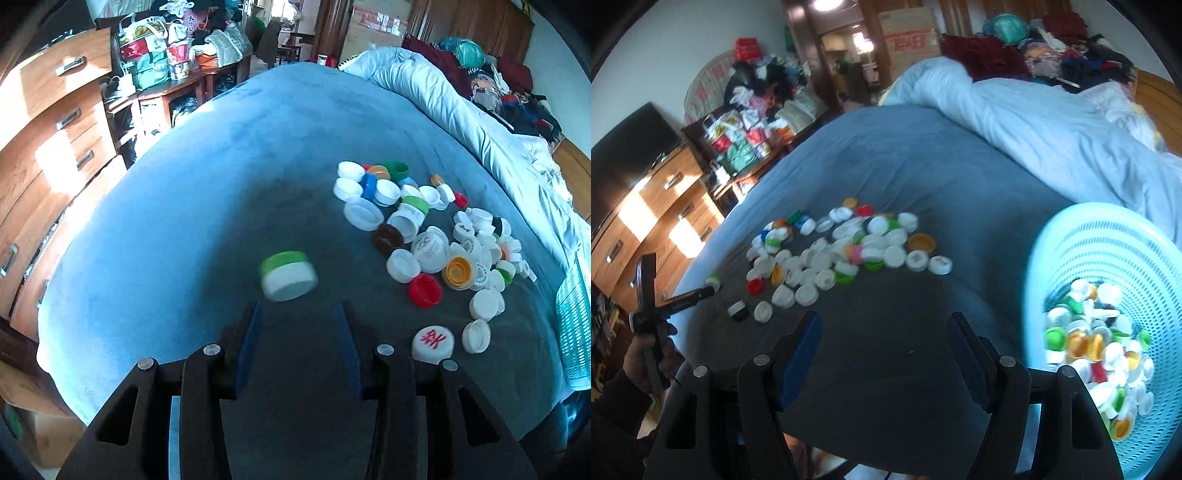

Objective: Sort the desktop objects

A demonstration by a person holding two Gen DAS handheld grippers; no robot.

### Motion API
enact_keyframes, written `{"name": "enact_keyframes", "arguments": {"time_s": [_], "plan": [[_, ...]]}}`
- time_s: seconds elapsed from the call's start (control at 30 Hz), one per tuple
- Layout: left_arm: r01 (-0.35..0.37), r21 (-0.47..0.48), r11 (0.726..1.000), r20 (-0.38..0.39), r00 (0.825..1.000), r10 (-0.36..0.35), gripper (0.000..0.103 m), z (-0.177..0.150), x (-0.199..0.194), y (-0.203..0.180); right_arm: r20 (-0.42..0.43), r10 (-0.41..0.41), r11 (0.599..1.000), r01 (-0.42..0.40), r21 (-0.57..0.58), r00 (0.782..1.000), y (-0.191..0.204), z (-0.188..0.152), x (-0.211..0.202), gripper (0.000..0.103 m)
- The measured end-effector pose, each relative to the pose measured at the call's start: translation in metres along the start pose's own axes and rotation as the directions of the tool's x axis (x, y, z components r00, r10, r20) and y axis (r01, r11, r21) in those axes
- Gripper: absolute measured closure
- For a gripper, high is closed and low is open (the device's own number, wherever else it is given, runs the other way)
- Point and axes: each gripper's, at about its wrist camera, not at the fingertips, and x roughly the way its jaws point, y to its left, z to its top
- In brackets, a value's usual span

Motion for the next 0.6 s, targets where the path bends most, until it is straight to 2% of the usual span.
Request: {"name": "enact_keyframes", "arguments": {"time_s": [0.13, 0.2, 0.27, 0.37, 0.5, 0.53, 0.6], "plan": [[-0.02, 0.0, 1.0, 0.02, 1.0, 0.02, 0.067, 0.001, 0.007, 0.005, -0.033, 0.015, 0.999, -0.017, -0.04, 0.999, 0.019, -0.002, 0.011, 0.028], [0.01, -0.022, 1.0, -0.002, 1.0, -0.01, 0.067, 0.003, 0.015, 0.008, -0.048, 0.025, 0.998, -0.027, -0.054, 0.999, 0.029, -0.003, 0.016, 0.028], [0.016, -0.001, 1.0, -0.006, 1.0, -0.016, 0.067, 0.006, 0.023, 0.0, -0.061, 0.029, 0.997, -0.034, -0.073, 0.998, 0.039, -0.004, 0.021, 0.028], [-0.036, 0.012, 0.999, -0.02, 0.999, 0.036, 0.067, 0.009, 0.037, -0.005, -0.073, 0.035, 0.995, -0.041, -0.091, 0.997, 0.051, -0.004, 0.025, 0.027], [-0.042, -0.01, 0.999, -0.004, 0.999, 0.042, 0.067, 0.016, 0.041, -0.002, -0.082, 0.051, 0.991, -0.061, -0.12, 0.995, 0.066, -0.006, 0.029, 0.027], [-0.034, -0.017, 0.999, -0.008, 0.999, 0.034, 0.073, 0.018, 0.042, 0.0, -0.083, 0.059, 0.99, -0.069, -0.122, 0.995, 0.068, -0.006, 0.029, 0.027], [-0.016, -0.007, 1.0, -0.018, 1.0, 0.016, 0.076, 0.02, 0.042, 0.003, -0.092, 0.083, 0.989, -0.094, -0.119, 0.992, 0.073, -0.004, 0.033, 0.028]]}}
